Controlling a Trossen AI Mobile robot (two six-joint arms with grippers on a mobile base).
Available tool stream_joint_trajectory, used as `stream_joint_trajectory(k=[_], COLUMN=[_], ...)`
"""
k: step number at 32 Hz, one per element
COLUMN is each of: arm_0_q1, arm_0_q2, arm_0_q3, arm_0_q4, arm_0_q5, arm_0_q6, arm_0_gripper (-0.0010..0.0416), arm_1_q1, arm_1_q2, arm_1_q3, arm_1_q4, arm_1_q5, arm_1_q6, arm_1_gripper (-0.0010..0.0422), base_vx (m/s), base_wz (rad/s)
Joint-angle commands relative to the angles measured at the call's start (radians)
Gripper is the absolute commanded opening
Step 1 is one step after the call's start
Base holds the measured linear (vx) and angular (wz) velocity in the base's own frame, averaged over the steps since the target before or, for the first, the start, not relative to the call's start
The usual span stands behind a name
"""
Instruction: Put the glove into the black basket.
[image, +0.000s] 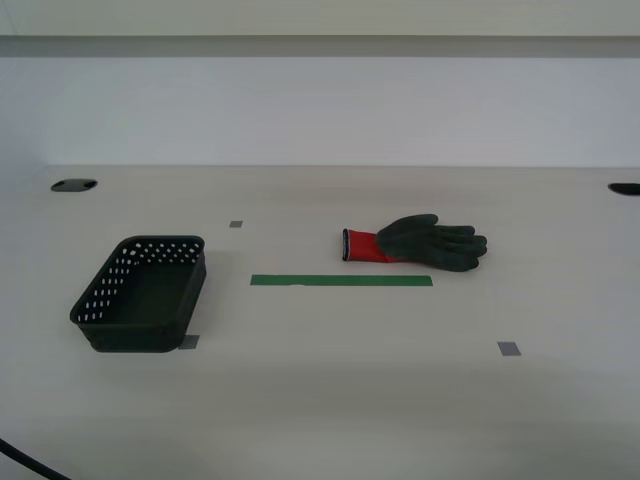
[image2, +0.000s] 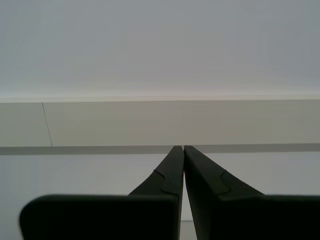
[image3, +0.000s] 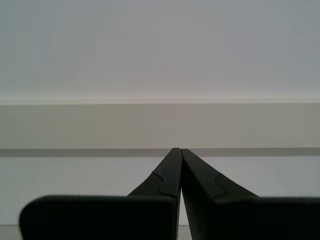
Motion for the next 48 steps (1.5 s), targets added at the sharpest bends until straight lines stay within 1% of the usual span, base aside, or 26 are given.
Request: stream_joint_trajectory(k=[1, 48], arm_0_q1=[0.001, 0.001], arm_0_q2=[0.0, 0.0], arm_0_q3=[0.001, 0.001], arm_0_q4=[-0.005, -0.005], arm_0_q5=[0.0, 0.0], arm_0_q6=[0.0, 0.0], arm_0_gripper=[0.0, 0.0001], arm_1_q1=[0.0, 0.0], arm_1_q2=[0.0, 0.0], arm_1_q3=[0.0, 0.0], arm_1_q4=[0.006, 0.006], arm_1_q5=[-0.002, -0.002], arm_1_q6=[0.001, 0.001], arm_1_gripper=[0.0, 0.0], base_vx=[0.0, 0.0], base_wz=[0.0, 0.0])
